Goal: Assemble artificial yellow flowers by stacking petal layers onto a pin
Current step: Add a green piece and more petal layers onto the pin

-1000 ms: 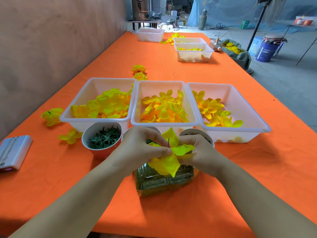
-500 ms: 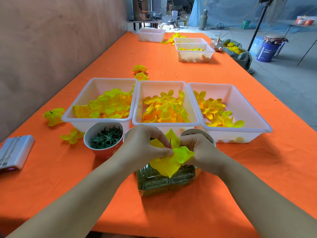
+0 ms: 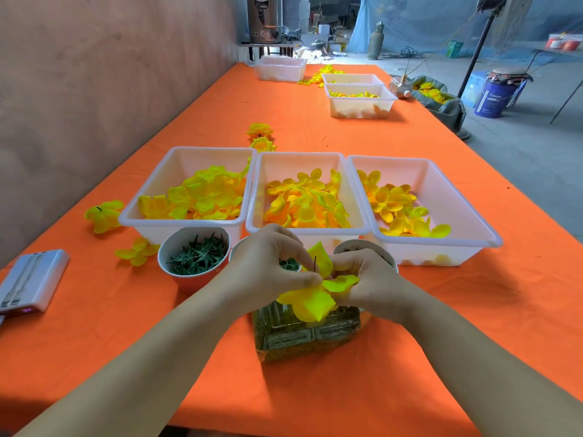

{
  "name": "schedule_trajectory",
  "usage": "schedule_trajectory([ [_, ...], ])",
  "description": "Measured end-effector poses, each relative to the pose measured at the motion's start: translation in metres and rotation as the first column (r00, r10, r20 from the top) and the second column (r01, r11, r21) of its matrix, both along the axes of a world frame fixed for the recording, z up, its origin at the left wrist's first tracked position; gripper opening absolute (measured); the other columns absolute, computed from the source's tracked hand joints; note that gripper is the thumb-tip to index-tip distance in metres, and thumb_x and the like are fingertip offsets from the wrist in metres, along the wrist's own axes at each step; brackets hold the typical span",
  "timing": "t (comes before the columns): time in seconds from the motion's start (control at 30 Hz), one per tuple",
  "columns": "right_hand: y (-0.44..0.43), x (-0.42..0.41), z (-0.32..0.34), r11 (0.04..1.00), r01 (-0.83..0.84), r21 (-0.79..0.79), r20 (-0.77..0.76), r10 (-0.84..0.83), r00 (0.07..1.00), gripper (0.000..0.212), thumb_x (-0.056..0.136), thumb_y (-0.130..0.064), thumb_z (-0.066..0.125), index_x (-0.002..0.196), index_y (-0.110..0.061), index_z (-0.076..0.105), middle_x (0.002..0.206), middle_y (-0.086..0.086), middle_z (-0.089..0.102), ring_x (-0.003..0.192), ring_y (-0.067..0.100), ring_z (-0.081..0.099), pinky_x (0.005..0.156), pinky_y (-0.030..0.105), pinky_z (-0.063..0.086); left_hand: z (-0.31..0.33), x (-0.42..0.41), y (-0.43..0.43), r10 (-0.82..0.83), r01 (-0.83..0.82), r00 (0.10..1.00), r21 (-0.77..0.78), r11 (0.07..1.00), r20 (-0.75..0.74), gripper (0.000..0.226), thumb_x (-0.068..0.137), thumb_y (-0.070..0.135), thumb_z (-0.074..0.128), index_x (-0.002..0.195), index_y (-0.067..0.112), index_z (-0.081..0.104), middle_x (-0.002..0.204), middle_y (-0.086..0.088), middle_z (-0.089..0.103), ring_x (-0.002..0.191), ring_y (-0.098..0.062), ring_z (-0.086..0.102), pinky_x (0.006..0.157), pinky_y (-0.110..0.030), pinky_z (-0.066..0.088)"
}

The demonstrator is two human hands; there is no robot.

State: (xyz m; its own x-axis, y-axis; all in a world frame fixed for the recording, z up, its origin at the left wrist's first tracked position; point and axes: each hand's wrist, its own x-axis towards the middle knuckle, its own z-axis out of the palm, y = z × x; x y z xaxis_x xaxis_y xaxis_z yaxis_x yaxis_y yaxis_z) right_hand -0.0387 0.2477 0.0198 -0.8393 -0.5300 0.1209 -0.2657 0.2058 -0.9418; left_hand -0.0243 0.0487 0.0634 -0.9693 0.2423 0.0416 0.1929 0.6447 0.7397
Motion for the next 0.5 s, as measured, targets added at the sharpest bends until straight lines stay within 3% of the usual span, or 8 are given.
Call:
schedule_trajectory([
  [0.3,0.001,0.002,0.004,0.999,-0.011,0.045,-0.052,0.014,0.999,0.038,0.076,0.009,0.077,0.089,-0.027,0.074,0.069,-0.029,0.063,0.066,-0.011,0.058,0.058,0.003,0.041,-0.014,-0.004,-0.001,-0.033,0.034,0.999,0.034,0.999,-0.034,0.011,0.07,0.031,0.089,0.07,0.033,0.078,0.106,0.014,0.062,0.11,-0.007,0.058,0.098,-0.038,0.045],
  [0.37,0.005,0.001,0.007,0.998,-0.004,0.064,-0.052,0.008,0.999,0.044,0.076,0.011,0.075,0.094,-0.029,0.075,0.077,-0.026,0.066,0.073,-0.011,0.06,0.063,0.005,0.043,-0.019,-0.005,-0.003,-0.038,0.04,0.999,0.072,0.997,-0.028,0.011,0.07,0.027,0.089,0.07,0.028,0.079,0.104,0.011,0.064,0.107,-0.005,0.059,0.094,-0.028,0.045],
  [0.43,0.016,-0.002,0.013,1.0,-0.022,-0.009,0.089,0.023,0.996,0.047,0.077,0.007,0.069,0.108,-0.028,0.073,0.093,-0.013,0.073,0.083,-0.001,0.066,0.068,0.013,0.049,-0.024,-0.004,-0.004,-0.051,0.054,0.998,0.107,0.993,-0.025,0.011,0.071,0.025,0.089,0.072,0.024,0.078,0.102,0.007,0.065,0.1,-0.002,0.059,0.082,-0.01,0.042],
  [0.5,0.027,-0.004,0.014,0.995,0.101,-0.006,0.128,-0.099,0.987,0.049,0.077,0.006,0.061,0.115,-0.025,0.069,0.103,-0.001,0.073,0.092,0.011,0.068,0.076,0.024,0.052,-0.027,-0.004,-0.005,-0.049,0.053,0.998,0.111,0.992,-0.034,0.011,0.072,0.026,0.088,0.072,0.025,0.077,0.102,0.01,0.064,0.099,0.0,0.058,0.075,-0.002,0.037],
])
